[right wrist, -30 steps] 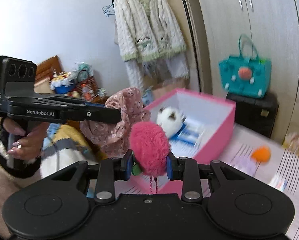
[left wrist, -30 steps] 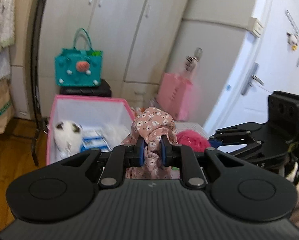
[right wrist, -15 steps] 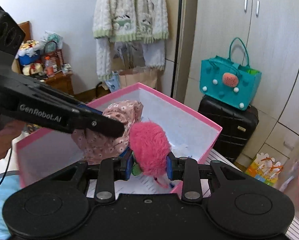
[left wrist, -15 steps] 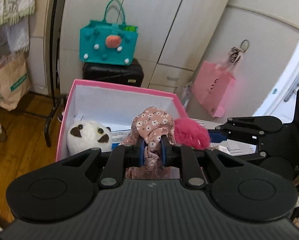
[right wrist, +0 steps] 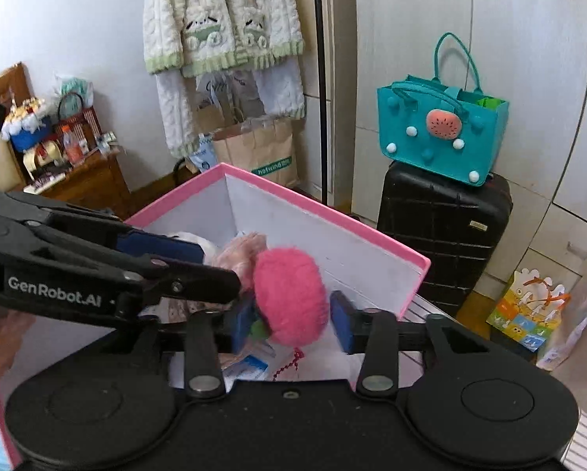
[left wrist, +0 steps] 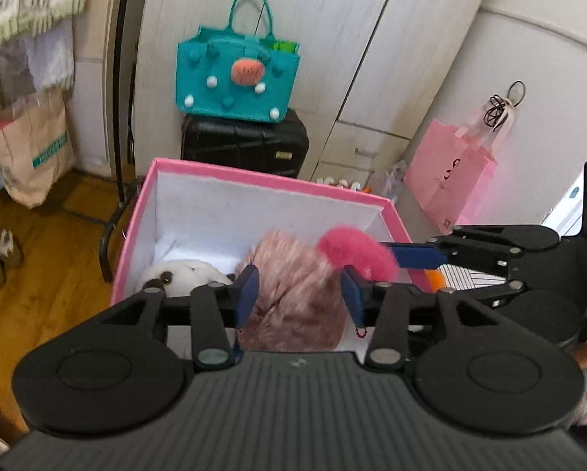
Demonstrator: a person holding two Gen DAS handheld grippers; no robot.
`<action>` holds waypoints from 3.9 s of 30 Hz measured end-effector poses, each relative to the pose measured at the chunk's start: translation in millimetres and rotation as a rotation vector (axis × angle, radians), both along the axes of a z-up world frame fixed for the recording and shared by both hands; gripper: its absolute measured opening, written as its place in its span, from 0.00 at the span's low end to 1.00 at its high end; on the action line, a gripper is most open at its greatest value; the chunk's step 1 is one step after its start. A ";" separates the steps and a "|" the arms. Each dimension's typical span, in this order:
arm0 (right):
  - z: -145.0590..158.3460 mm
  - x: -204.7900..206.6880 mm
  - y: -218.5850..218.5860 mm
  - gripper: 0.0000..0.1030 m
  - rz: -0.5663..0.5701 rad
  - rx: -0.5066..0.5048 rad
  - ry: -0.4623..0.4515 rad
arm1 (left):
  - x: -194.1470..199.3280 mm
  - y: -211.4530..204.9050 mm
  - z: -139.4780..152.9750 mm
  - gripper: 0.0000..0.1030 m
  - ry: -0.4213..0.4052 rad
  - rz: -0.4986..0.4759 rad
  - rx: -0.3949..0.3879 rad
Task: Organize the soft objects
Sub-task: 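Release the floral cloth and pink puff into the pink box with both grippers, then withdraw both open tools from the pink box toward the table, then grasp the orange sponge with the left gripper while the right gripper grasps the wipes packet, then lift the orange sponge with the left gripper while the right gripper carries the wipes packet toward the box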
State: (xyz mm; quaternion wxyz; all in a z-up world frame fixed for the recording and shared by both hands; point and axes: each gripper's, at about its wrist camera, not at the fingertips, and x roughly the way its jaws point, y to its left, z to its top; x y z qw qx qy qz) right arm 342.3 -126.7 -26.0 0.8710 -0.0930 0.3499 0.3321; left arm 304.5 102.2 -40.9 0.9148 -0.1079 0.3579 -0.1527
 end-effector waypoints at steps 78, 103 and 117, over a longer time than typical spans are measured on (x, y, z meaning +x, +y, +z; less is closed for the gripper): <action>-95.7 -87.4 -224.2 0.81 0.133 -0.088 -0.187 | -39.4 -245.8 -29.3 0.75 -0.065 -0.154 0.157; -111.4 -34.3 -224.1 0.84 0.180 -0.008 -0.147 | 27.0 -275.6 -79.9 0.54 -0.054 0.176 0.333; -107.3 -35.8 -232.5 0.81 0.082 0.009 -0.091 | 10.1 -272.0 -66.9 0.38 -0.146 0.194 0.349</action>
